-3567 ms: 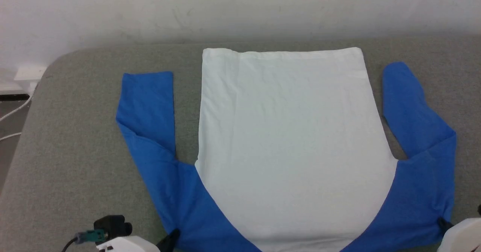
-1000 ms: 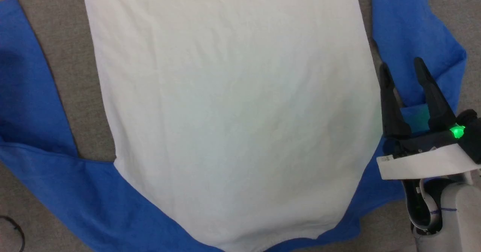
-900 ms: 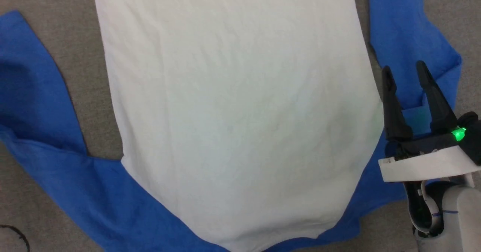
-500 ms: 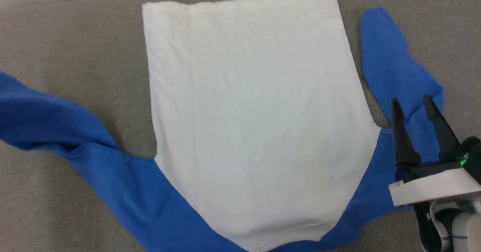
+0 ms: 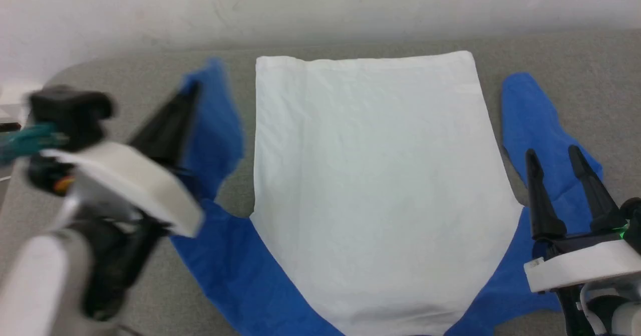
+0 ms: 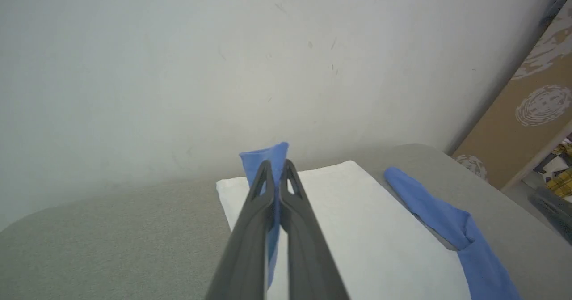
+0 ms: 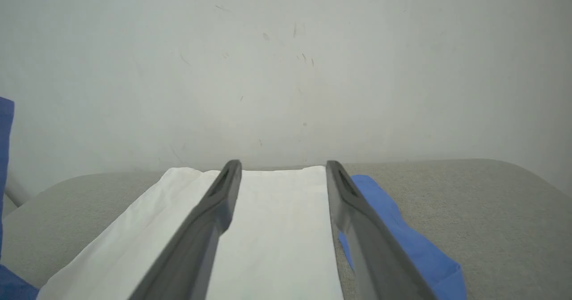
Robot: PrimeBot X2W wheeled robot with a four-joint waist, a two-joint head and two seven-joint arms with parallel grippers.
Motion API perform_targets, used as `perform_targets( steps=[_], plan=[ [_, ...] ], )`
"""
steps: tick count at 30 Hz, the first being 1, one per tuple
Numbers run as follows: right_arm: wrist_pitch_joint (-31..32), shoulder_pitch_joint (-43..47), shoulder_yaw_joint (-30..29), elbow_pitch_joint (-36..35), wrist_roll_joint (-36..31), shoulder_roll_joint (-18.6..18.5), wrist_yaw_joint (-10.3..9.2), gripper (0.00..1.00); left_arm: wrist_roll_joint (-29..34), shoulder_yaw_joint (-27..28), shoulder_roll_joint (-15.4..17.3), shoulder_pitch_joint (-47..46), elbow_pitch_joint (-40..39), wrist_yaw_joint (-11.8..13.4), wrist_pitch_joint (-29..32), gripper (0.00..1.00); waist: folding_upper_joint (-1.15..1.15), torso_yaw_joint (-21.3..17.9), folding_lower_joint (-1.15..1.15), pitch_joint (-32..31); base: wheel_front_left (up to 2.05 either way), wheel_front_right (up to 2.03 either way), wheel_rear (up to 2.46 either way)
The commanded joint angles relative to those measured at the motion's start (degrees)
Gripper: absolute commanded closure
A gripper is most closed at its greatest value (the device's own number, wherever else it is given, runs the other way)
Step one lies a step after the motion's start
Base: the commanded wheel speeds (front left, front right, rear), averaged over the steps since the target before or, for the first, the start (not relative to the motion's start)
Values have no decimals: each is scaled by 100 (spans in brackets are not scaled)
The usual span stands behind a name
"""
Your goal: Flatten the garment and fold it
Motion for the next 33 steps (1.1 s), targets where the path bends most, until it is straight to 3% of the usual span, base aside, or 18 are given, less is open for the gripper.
perform_targets(
  steps=[1,9,13,20,27,28,29,30,33],
  plan=[
    [32,51,14,-32,33,-8,-5,0,97,-275,-198,-160,70,-66,20,100,0,107,1,-118,0,0,0],
    [106,54,42,-89,69,-8,-5,0,342,-1970,-1624,-444,1327,-283,-181,100,0,-82,1,6,0,0,0],
    [129,21,20,-109,46,-8,-5,0,504,-2646,-2073,-453,2287,-521,-302,100,0,-210,1,95,0,0,0],
    [131,-26,101,-46,99,-8,-5,0,802,-3560,-2450,-522,3906,-931,-496,100,0,-441,1,168,0,0,0],
    [102,-18,156,69,125,-8,-5,0,743,-3896,-2579,-617,4952,-1166,-738,100,0,-567,1,177,0,0,0],
    [99,-10,150,85,130,-8,-5,0,687,-3928,-2589,-630,5003,-1224,-757,96,0,-565,1,171,0,0,0],
    [95,-1,137,101,130,-8,-5,0,621,-3967,-2597,-643,5027,-1299,-781,69,0,-554,1,165,0,0,0],
    [90,2,118,128,127,-8,-5,0,542,-3971,-2604,-650,5049,-1345,-825,2,0,-540,1,158,0,0,0],
    [87,1,94,189,116,-8,-5,0,389,-3929,-2611,-675,5017,-1412,-963,0,0,-507,1,129,0,0,0]
  ],
)
